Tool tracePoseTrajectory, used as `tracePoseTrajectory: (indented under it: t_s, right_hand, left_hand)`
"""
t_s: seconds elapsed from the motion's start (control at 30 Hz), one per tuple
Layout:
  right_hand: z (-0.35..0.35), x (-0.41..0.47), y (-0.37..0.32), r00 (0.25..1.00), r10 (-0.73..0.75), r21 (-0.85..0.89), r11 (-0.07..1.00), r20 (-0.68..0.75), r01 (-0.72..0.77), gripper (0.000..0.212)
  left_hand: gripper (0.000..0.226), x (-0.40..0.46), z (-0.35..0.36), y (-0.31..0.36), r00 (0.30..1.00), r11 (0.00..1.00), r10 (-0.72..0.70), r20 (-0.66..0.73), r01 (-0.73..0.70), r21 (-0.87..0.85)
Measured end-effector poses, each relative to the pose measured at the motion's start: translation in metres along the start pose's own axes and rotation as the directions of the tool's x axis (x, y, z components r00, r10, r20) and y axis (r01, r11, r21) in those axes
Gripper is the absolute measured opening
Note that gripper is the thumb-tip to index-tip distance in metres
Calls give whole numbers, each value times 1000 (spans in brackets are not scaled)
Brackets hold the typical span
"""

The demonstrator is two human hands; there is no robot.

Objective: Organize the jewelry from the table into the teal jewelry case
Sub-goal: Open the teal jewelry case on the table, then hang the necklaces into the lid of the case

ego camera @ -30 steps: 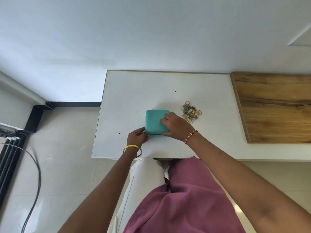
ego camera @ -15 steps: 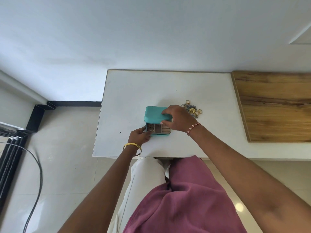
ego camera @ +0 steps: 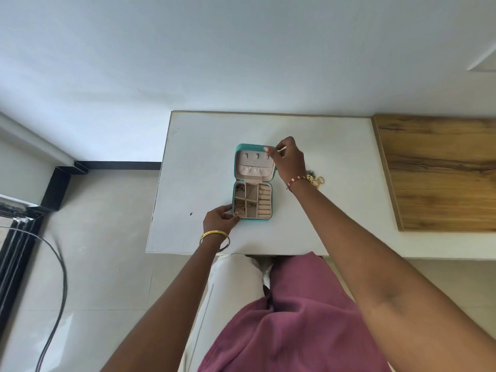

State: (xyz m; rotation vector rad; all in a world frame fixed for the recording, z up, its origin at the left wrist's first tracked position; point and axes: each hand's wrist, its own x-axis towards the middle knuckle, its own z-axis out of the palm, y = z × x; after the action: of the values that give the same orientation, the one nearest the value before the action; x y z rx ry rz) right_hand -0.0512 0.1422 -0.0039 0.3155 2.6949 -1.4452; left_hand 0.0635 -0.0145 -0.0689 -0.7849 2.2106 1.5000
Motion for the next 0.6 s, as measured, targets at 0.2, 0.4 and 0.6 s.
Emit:
tracePoseTrajectory:
  t_s: [0.2, 0.4, 0.6]
  right_hand:
    - [8, 7, 6, 997, -44, -84, 996, -63, 38, 17]
    - [17, -6, 38, 988, -57, -247, 965, 141, 91, 21]
    - [20, -14, 21, 998, -62, -66, 996, -5, 61, 28]
  left_hand:
    - [45, 2, -2, -2, 999, 998, -32, 14, 33, -56]
    - [45, 2, -2, -1, 999, 996, -38, 6, 39, -80]
    - [43, 4, 0, -5, 1000, 997, -31, -1, 31, -68]
